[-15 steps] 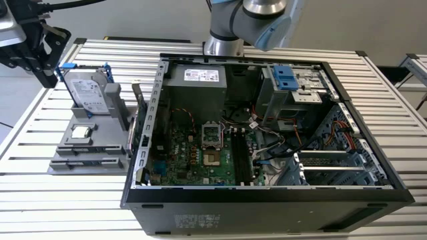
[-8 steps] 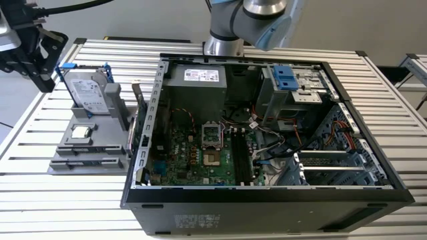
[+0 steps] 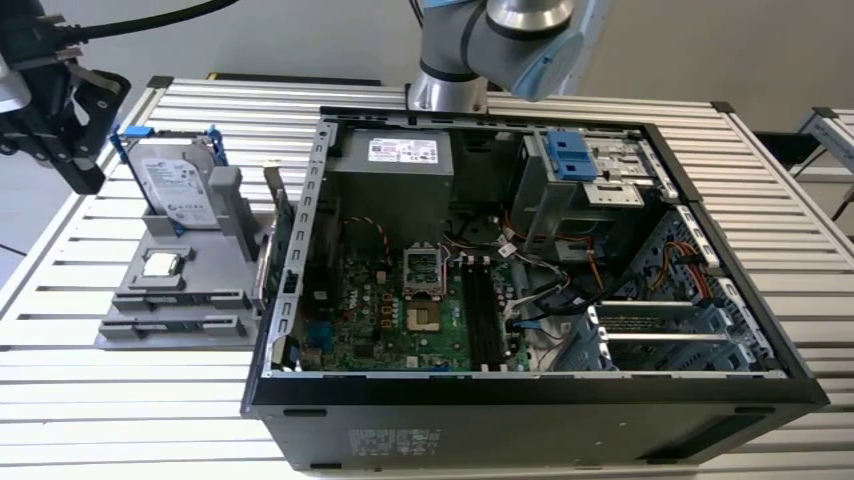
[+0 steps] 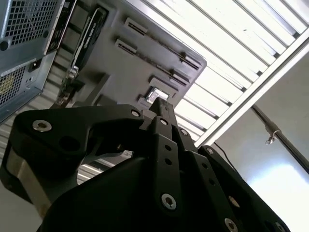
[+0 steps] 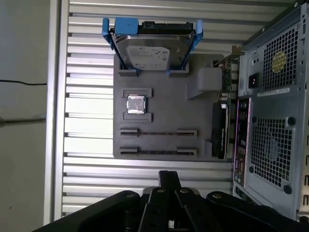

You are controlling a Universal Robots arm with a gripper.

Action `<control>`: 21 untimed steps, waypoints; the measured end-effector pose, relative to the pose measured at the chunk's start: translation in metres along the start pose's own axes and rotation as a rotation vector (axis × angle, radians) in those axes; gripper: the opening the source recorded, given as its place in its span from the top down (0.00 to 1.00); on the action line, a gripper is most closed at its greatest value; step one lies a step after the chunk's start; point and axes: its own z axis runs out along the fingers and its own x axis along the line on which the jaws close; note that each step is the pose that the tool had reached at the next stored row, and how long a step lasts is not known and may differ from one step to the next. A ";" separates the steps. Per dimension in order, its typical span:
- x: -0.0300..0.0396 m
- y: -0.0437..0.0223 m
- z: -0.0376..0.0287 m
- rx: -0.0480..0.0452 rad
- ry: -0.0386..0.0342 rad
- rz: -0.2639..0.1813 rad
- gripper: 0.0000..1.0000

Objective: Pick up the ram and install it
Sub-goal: 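Reach for the ram, then pick up the ram and move it above insertion slot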

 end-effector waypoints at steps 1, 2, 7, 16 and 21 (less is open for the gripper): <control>0.0000 -0.0011 -0.0001 0.0000 0.0000 0.000 1.00; 0.0000 -0.0021 -0.0001 0.0000 0.0000 0.000 1.00; 0.0001 -0.0059 -0.0002 0.0000 0.0000 0.000 1.00; 0.0003 -0.0121 -0.0005 0.0001 0.0001 0.000 1.00; 0.0003 -0.0129 0.0000 0.0000 0.0000 0.000 1.00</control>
